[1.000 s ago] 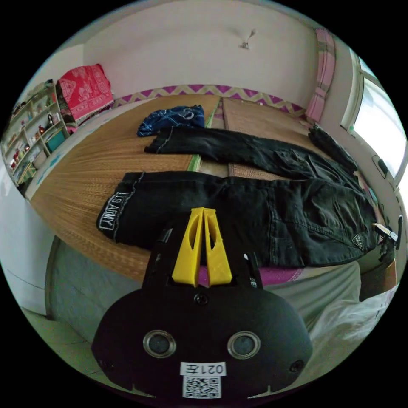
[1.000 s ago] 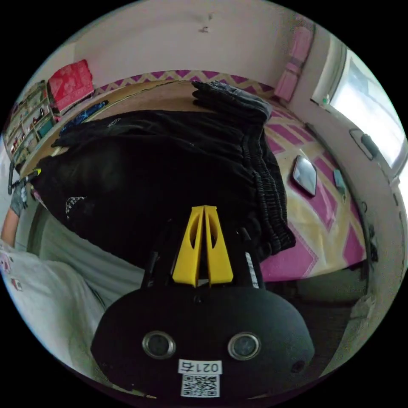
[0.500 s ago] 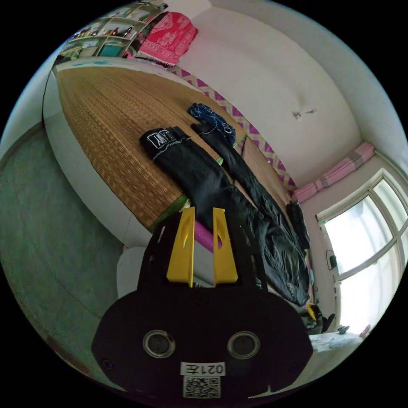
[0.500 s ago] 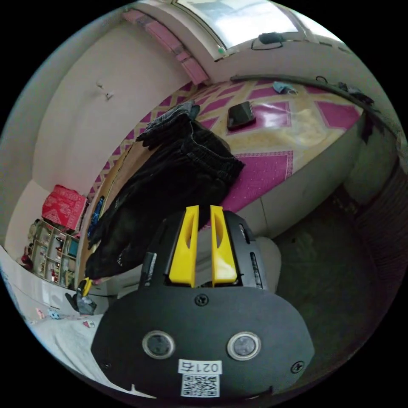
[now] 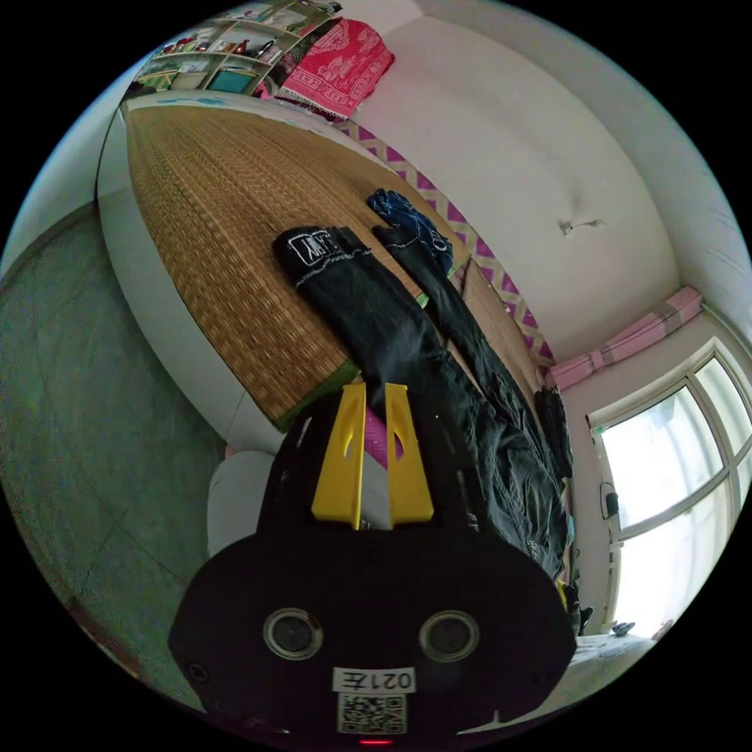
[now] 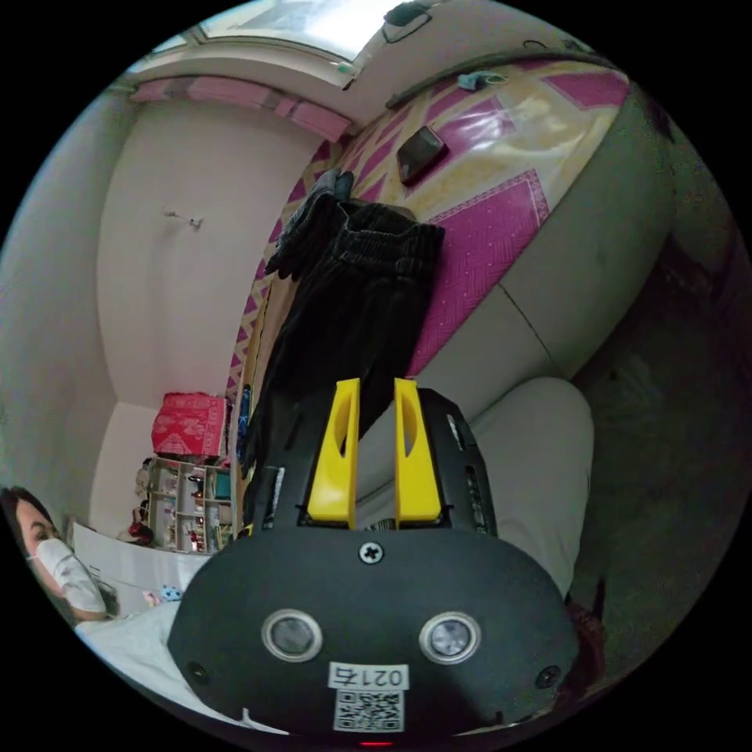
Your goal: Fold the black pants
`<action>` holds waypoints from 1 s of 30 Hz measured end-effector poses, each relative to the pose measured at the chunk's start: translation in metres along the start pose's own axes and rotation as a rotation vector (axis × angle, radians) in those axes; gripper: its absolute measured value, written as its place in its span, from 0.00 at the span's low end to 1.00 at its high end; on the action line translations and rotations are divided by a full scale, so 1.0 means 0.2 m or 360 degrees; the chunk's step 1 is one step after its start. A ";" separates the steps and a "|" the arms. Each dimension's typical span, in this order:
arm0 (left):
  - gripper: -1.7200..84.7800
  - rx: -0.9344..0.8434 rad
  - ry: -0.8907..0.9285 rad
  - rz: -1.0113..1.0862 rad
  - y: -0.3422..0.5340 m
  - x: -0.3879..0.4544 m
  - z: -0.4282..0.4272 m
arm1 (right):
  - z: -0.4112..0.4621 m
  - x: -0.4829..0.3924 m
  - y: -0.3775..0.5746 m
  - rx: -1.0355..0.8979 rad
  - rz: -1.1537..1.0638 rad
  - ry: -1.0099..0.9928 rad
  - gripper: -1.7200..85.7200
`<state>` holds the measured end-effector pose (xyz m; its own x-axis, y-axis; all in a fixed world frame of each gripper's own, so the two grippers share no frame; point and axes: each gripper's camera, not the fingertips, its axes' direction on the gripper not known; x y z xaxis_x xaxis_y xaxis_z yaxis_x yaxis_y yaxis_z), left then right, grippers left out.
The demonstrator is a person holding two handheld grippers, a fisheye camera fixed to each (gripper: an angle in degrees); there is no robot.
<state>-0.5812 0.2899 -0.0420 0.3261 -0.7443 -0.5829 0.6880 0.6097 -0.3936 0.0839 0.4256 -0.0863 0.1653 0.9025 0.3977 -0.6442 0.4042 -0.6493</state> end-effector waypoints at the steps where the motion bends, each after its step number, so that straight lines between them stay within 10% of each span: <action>1: 0.06 -0.0002 -0.0009 0.0007 -0.01 0.00 0.00 | -0.01 0.03 0.00 0.0050 0.0035 0.0004 0.11; 30: 0.02 -0.0069 0.0022 0.0040 -0.15 0.13 0.00 | 0.25 0.18 -0.38 0.0060 0.0079 -0.0067 0.11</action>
<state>-0.5936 0.2522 -0.0452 0.3337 -0.7250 -0.6025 0.6509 0.6396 -0.4091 0.1010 0.4192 0.0103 0.1011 0.9140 0.3930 -0.6785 0.3523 -0.6446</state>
